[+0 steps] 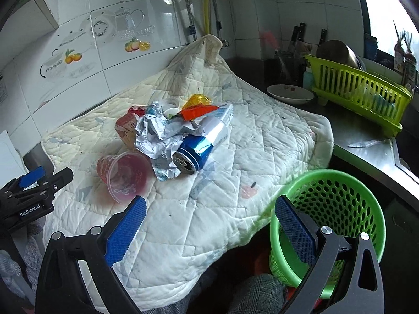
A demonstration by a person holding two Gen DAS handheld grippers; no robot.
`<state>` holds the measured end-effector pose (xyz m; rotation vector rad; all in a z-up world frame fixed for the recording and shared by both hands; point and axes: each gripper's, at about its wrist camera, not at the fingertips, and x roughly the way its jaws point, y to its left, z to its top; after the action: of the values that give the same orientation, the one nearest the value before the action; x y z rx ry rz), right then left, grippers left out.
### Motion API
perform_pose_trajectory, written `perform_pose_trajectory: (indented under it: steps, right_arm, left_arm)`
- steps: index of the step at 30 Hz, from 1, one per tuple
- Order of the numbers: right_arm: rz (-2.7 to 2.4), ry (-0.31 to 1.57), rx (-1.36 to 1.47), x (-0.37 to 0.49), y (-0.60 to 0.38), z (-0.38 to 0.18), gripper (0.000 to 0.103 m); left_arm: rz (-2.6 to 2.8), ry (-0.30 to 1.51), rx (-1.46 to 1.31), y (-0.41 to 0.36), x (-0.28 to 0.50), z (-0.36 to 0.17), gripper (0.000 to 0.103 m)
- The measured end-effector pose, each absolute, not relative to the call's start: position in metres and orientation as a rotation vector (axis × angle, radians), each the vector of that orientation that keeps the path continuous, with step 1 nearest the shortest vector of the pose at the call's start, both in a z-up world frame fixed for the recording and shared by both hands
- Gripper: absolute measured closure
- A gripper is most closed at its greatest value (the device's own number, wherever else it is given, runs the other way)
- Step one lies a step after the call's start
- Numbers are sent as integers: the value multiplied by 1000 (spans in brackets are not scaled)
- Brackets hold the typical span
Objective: Collect trash
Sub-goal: 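Grasp the crumpled foil with the right gripper and lift it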
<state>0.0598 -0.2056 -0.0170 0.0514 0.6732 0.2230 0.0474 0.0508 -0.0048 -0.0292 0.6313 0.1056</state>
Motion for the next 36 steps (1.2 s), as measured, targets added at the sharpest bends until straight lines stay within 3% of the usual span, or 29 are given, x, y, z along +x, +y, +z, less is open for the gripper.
perform_pose_trajectory:
  steps: [5,8,16,19,26,36]
  right_arm:
    - [286,685,48,88,-189,-10,8]
    - [334,704,62,104,-178,-6,17]
    - [413,711,3,139,-133,2,25]
    - [415,729,-29,157,-119,0,33]
    - [401,770,-95,193,-94,-12,38]
    - [432,812,-69,199,-100,-24,76]
  left_arm:
    - [127,641,-49,63,50,-9,5]
    - [138,648,-61,71,54,-13,5]
    - [155,665,-85,86,57,-20,5]
    - [160,666,-90,91,57,-21,5]
    - [167,672,-111,102,58,-23,5]
    - [146,681,-118,99,59,-26,5]
